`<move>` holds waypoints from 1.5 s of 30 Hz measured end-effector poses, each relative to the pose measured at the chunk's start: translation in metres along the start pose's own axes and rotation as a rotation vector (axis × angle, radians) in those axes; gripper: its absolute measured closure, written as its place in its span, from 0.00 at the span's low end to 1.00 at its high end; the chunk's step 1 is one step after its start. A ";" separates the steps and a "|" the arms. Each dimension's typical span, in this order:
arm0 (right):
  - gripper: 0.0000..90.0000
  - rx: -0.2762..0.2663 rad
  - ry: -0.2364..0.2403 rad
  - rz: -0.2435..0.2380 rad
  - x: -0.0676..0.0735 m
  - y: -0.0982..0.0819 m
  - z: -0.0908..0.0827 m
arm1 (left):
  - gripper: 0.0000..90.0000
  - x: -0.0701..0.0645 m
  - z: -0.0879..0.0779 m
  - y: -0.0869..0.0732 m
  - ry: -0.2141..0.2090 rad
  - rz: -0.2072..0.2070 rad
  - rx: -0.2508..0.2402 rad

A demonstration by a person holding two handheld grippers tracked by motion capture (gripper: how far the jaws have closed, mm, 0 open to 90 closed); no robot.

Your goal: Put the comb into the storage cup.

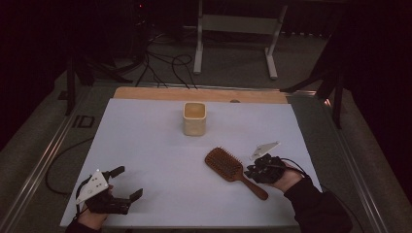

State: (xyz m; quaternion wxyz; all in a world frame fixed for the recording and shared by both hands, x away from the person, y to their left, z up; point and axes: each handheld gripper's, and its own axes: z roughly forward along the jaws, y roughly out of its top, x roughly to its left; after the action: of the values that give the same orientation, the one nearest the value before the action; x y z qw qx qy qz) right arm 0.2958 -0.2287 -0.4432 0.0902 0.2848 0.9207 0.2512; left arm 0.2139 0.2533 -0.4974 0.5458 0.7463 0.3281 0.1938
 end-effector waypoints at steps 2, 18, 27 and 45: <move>0.66 0.007 -0.012 -0.004 0.003 0.002 0.000 | 0.00 0.000 0.000 0.000 0.000 0.000 -0.001; 0.14 0.097 0.004 0.043 0.009 0.015 0.014 | 0.00 0.000 0.000 0.001 -0.005 0.001 -0.002; 0.10 0.148 0.007 0.060 0.013 0.017 0.026 | 0.00 -0.001 0.000 0.001 -0.007 -0.003 -0.005; 0.38 0.281 -0.017 0.059 0.010 0.015 0.047 | 0.00 0.000 0.000 0.001 -0.008 -0.007 -0.008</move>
State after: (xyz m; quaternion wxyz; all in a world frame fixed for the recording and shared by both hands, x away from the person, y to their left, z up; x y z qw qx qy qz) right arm 0.3091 -0.1932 -0.4763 0.0496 0.3239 0.9372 0.1198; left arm 0.2138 0.2532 -0.4967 0.5509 0.7437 0.3276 0.1901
